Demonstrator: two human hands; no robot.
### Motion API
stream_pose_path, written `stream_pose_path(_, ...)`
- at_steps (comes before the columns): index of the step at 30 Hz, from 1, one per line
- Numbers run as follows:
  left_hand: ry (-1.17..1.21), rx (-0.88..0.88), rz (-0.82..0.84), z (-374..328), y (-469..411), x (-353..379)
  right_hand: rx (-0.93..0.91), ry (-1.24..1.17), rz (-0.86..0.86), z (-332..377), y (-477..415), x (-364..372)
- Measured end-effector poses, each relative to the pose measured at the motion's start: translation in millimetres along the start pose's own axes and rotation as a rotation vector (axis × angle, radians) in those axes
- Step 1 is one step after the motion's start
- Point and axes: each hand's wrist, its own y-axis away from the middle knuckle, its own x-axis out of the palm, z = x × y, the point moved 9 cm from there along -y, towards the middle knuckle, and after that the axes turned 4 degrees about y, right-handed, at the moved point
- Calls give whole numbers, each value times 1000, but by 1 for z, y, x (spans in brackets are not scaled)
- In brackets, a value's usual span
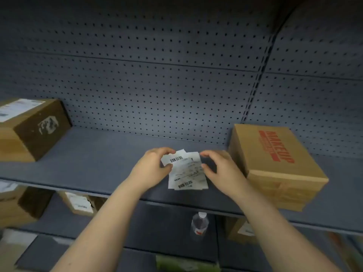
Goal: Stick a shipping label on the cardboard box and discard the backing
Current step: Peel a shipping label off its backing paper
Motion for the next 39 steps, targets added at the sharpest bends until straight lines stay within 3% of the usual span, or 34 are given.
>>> stream_pose_path(6, 36, -85, 105, 19, -35, 31, 98, -129, -3, -24, -22, 34)
stream_pose_path(11, -240, -242, 139, 43, -56, 49, 143, -173, -24, -36, -36, 47)
stream_pose_path(16, -128, -348, 148, 66, -72, 47, 228, -176, -2, -44, -45, 53)
stream_pose_path(21, -16, -351, 165, 77, -84, 42, 278, -209, -47, -51, -56, 56)
stream_pose_path(28, -60, -415, 105, 81, -83, 33, 323, -202, -48, -51, -59, 63)
stream_pose_path(39, -152, -401, 267, 80, -93, 36, 347, -201, -81, -52, -59, 67)
